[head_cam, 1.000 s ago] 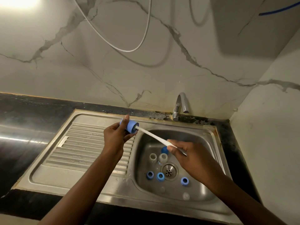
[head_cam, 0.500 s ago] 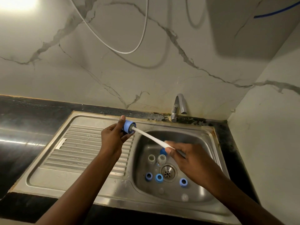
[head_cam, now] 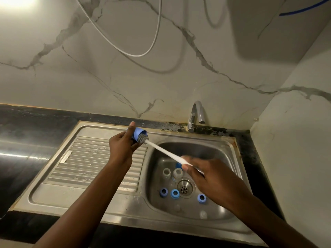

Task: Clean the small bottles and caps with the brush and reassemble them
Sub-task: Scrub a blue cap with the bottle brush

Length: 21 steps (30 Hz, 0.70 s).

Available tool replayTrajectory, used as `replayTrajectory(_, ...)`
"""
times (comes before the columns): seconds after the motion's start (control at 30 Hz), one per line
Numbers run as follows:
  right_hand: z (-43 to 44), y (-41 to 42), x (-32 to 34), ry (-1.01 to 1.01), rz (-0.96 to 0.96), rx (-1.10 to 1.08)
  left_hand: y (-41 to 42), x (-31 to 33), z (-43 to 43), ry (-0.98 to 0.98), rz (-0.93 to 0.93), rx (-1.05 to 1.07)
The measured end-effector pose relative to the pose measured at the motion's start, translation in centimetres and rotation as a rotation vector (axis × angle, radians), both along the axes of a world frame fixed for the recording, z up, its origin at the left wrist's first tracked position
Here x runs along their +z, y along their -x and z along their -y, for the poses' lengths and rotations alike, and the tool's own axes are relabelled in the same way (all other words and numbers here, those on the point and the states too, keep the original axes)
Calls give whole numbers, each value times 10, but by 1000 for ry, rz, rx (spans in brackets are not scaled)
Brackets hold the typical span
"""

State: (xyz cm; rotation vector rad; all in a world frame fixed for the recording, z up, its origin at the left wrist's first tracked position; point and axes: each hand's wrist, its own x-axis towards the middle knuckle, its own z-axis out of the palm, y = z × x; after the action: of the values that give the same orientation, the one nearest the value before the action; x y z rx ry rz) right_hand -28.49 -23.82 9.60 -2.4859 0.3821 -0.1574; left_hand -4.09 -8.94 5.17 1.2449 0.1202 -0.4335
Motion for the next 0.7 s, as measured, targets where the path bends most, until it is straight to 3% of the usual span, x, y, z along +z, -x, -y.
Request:
replayTrajectory(0.23,16,-13,0,261,-25,-68,3,7,5,-12,58,-46)
replayTrajectory(0.53,-8,-9,-4,-139,8,-6,7,5,5,13,-14,-81)
replayTrajectory(0.7,9,-15,-5,54,72,-95,13,11,5,49,57,-46)
